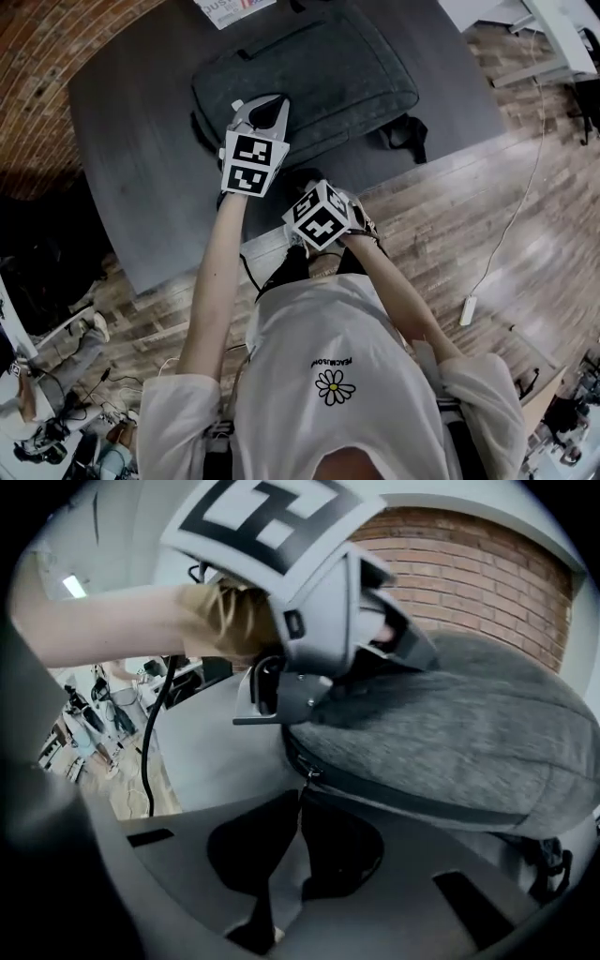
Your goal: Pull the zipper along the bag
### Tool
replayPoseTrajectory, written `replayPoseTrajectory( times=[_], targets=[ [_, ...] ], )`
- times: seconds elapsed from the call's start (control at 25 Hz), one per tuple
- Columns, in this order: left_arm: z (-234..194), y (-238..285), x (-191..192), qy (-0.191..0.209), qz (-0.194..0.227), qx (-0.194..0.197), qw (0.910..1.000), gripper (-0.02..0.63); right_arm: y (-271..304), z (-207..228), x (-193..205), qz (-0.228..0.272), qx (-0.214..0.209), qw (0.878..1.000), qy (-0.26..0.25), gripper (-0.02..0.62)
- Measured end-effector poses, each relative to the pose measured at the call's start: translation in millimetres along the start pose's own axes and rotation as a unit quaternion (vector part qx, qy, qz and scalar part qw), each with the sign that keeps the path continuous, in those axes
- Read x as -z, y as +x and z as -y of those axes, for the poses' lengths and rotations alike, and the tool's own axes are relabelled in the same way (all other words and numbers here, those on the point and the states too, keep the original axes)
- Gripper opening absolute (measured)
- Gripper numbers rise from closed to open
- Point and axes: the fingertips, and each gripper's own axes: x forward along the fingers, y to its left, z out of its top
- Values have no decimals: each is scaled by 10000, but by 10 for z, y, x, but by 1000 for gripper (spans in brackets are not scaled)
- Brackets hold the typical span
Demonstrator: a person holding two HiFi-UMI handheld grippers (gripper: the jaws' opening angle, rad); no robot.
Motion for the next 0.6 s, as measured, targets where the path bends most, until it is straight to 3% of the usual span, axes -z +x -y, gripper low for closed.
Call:
replayPoseTrajectory(
  times=[0.36,0.48,0.6],
  targets=[
    [-50,-113,-56,-108,167,283,9994,-2,79,-51,-57,-20,-47,9997,-226,3],
    [-415,-467,-84,-16,393,-342,9986,0,34,-25,-36,-56,-73,9995,-316,3],
    [-780,-782,134,-148,150,-608,9979,8,3,-13,-33,-61,-116,9993,-350,2]
  ],
)
